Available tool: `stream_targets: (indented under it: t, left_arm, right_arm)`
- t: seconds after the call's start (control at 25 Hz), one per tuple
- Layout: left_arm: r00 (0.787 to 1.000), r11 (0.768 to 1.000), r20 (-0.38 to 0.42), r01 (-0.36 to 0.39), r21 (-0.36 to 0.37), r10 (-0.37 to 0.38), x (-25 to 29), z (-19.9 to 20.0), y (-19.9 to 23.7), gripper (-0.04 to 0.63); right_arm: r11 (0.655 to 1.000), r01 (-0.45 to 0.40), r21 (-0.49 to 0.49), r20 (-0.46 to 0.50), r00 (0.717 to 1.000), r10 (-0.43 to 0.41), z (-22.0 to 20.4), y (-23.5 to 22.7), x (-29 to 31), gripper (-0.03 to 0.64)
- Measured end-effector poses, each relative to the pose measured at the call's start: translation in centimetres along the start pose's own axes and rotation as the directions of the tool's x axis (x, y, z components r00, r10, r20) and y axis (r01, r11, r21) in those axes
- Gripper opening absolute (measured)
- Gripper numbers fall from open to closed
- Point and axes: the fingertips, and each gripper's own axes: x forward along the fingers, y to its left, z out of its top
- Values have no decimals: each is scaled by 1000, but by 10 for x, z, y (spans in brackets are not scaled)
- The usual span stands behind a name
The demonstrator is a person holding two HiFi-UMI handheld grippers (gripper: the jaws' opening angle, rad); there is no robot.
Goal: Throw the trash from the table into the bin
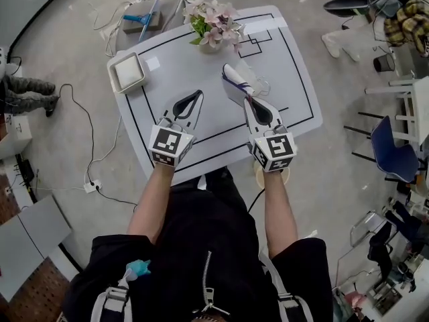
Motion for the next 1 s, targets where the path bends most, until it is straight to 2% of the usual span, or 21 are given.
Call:
stream_targets:
  t: [0.24,0.64,0.76,1.0]
  left_arm:
    - [998,999,36,49,9,-49,3,15,-4,6]
    - [976,977,41,213,30,-214,11,13,-51,6]
    - [962,962,41,270,30,-271,13,8,-69,6]
    - [920,920,32,389,32,-390,24,4,-117,6]
  right_arm:
    - [996,81,-23,104,992,-78,44,7,-21,15]
    - [977,210,25,121,970,-211,39,13,-55,15]
    - [965,259,38,125,957,-262,34,17,-72,15]
    - [933,353,68,121,925,-359,24,10,-109,15]
